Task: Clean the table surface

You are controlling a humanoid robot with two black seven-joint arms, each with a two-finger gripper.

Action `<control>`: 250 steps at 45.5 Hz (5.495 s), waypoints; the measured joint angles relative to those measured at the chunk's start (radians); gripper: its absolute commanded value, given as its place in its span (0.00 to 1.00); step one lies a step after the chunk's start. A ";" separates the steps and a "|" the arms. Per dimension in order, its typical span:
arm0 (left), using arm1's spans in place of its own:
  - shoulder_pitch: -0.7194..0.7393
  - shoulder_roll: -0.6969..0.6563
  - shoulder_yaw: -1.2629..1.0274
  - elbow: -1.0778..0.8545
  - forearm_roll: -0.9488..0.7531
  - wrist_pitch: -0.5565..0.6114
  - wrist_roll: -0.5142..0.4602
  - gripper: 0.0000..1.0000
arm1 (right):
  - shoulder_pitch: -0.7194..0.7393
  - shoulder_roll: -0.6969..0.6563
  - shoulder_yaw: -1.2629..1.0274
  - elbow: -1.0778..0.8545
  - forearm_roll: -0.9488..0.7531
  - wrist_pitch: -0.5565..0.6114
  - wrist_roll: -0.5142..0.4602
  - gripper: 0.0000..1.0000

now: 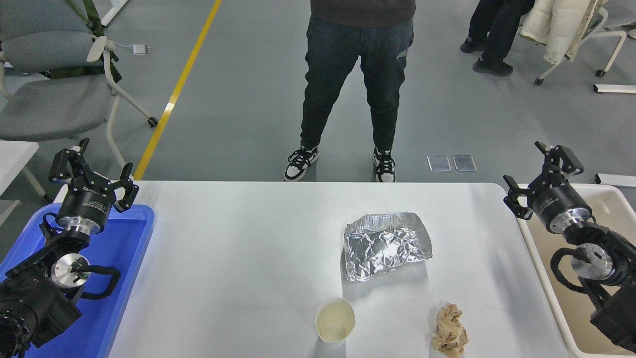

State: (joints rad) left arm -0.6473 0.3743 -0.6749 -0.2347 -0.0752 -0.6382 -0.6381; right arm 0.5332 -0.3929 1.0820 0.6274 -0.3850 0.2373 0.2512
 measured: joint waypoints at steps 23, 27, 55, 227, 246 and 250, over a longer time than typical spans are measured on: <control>0.000 0.000 0.000 0.000 0.000 0.001 0.000 1.00 | -0.010 0.002 -0.006 -0.001 0.000 -0.002 0.067 0.99; 0.000 0.000 0.000 0.000 0.000 0.001 0.000 1.00 | -0.012 0.001 -0.009 -0.001 0.000 -0.003 0.071 0.99; 0.000 0.000 0.000 0.000 0.000 0.001 0.000 1.00 | -0.014 -0.006 -0.019 0.018 0.000 -0.037 0.045 0.99; -0.003 0.000 0.000 -0.001 0.002 -0.008 0.000 1.00 | 0.380 0.049 -1.049 0.741 -0.982 0.128 -0.442 0.00; -0.003 0.000 0.000 -0.001 0.002 -0.010 0.000 1.00 | 0.575 -0.191 -0.986 0.912 -0.769 0.193 -0.449 0.00; -0.002 0.000 0.000 -0.001 0.001 -0.010 0.000 1.00 | 0.639 -0.257 -0.971 0.956 -0.711 0.207 -0.450 0.00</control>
State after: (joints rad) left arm -0.6496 0.3743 -0.6749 -0.2355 -0.0737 -0.6480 -0.6382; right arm 1.1723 -0.6495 0.1112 1.5839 -1.0961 0.4441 -0.1990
